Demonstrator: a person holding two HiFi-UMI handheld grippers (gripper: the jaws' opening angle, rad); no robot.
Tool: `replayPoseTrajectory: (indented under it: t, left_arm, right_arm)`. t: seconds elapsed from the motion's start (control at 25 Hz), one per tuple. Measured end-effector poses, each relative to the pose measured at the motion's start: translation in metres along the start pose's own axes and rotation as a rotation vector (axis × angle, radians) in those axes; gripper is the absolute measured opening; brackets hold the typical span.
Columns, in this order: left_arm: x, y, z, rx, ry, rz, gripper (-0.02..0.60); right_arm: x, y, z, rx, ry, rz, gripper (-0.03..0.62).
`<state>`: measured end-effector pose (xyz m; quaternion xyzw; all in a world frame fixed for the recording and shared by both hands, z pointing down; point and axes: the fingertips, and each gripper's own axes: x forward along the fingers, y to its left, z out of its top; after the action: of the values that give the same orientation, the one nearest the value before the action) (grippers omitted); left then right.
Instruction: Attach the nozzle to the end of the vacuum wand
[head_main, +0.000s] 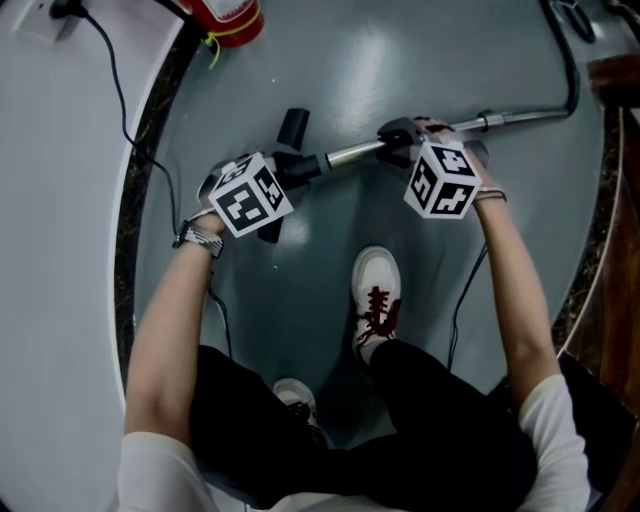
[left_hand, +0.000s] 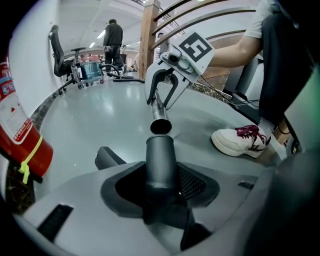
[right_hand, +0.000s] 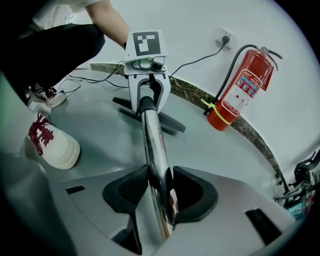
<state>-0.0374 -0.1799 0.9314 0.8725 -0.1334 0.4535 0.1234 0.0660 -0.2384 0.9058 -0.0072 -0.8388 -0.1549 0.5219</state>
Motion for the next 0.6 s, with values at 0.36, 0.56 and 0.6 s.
replayPoseTrajectory:
  t: [0.36, 0.56, 0.6]
  left_arm:
    - [-0.016, 0.0, 0.013, -0.037, -0.023, 0.026, 0.187]
    - [-0.021, 0.001, 0.009, -0.035, -0.005, 0.039, 0.187]
    - [-0.022, 0.001, 0.009, -0.034, -0.005, 0.038, 0.187]
  right_arm:
    - [-0.002, -0.004, 0.018, -0.025, -0.007, -0.02, 0.166]
    - [0.0, -0.002, 0.026, -0.039, -0.006, -0.023, 0.164]
    - [0.001, -0.002, 0.027, -0.043, -0.003, -0.022, 0.163]
